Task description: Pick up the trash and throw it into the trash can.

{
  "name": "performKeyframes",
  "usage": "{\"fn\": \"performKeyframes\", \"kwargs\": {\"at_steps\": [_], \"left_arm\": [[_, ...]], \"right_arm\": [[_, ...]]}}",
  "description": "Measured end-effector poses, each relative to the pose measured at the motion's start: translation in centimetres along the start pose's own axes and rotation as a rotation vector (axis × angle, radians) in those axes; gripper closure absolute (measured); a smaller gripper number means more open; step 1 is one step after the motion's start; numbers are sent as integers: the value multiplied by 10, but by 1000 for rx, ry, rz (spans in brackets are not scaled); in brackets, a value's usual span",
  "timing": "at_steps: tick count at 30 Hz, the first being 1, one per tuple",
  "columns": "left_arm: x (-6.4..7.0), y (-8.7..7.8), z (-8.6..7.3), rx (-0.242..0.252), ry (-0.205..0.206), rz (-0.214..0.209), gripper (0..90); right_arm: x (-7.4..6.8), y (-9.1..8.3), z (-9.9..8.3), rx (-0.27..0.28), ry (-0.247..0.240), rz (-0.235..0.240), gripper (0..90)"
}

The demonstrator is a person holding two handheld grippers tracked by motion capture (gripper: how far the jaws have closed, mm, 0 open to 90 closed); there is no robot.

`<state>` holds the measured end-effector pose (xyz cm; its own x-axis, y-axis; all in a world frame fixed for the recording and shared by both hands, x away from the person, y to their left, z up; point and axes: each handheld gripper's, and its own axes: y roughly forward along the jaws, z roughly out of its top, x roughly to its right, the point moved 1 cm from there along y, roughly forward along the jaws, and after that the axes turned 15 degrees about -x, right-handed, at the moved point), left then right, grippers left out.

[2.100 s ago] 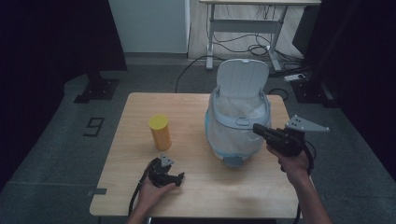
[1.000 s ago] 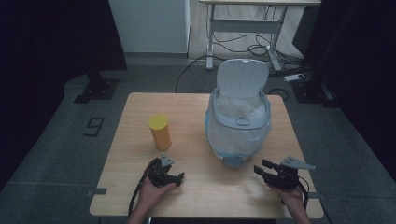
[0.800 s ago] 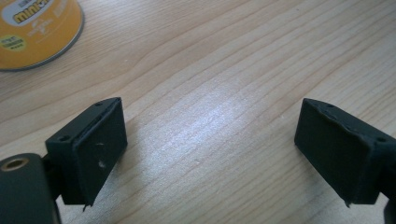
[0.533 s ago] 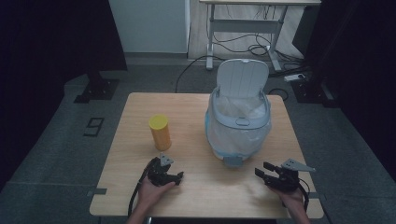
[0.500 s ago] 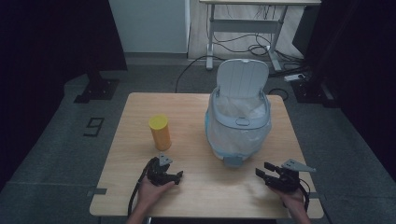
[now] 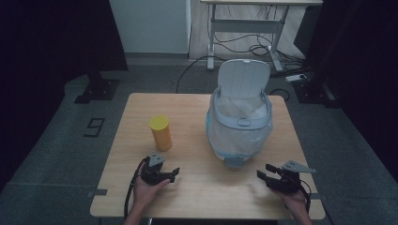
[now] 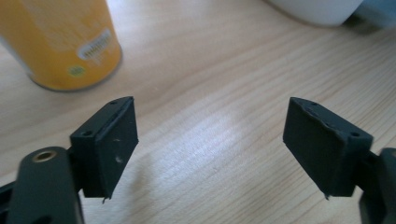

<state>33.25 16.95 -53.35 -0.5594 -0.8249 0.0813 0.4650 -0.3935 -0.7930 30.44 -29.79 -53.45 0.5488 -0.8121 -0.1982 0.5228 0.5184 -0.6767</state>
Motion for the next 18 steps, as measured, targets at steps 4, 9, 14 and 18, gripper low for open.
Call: {"fn": "performKeyframes", "kwargs": {"at_steps": [4, 9, 14, 18], "left_arm": [[-9, -11, -2, 50, -38, 5, 235], [-20, -17, -3, 75, -72, 2, 237], [-25, -21, 3, 73, -100, 5, 178], [-30, -25, 8, 104, -118, 4, 144]], "right_arm": [[0, 1, 0, -6, -2, 1, 422], [0, 2, 0, -10, -8, -1, 422], [1, 2, -1, -11, -7, -1, 422], [1, 2, -1, -10, -2, 3, 422]]}}
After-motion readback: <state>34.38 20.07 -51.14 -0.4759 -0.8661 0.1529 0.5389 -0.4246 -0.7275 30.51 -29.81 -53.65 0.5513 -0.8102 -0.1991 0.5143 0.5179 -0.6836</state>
